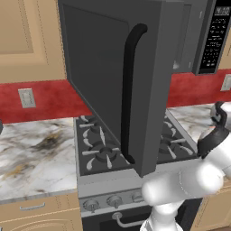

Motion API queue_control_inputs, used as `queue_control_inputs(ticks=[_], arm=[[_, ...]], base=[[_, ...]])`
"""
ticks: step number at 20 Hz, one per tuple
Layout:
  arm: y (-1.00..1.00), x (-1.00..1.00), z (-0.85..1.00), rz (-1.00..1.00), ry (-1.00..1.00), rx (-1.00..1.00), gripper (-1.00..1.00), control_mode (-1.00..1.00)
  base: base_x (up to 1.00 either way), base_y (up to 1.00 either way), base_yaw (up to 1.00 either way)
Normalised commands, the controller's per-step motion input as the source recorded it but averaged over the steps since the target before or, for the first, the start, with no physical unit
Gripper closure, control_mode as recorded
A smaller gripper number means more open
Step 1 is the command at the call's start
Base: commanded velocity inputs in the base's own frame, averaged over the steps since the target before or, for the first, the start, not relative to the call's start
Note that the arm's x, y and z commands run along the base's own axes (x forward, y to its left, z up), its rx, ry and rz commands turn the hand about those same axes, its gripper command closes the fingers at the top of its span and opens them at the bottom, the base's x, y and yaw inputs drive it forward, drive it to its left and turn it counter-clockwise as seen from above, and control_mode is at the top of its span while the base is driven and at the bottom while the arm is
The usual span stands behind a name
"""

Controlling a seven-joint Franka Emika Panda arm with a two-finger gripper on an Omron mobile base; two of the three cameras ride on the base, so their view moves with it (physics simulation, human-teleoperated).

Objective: Pick the kebab skewer from the counter and place it in the microwave. Then turn on the microwave.

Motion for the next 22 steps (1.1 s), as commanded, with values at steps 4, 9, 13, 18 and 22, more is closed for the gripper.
queue_control_inputs(ticks=[4,9,13,18,22], arm=[[-0.21,0.27,-0.27,-0.02,0.02,0.00,-1.00,-1.00],[-0.21,0.28,-0.21,-0.01,0.01,0.02,-1.00,-1.00],[-0.26,0.23,-0.20,-0.01,0.03,0.02,-1.00,-1.00],[-0.29,0.21,-0.20,-0.01,0.03,0.03,-1.00,-1.00],[-0.25,0.19,-0.18,-0.01,0.02,0.03,-1.00,-1.00]], base=[[0.00,0.00,0.00],[0.00,0.00,0.00],[0.00,0.00,0.00],[0.00,0.00,0.00],[0.00,0.00,0.00]])
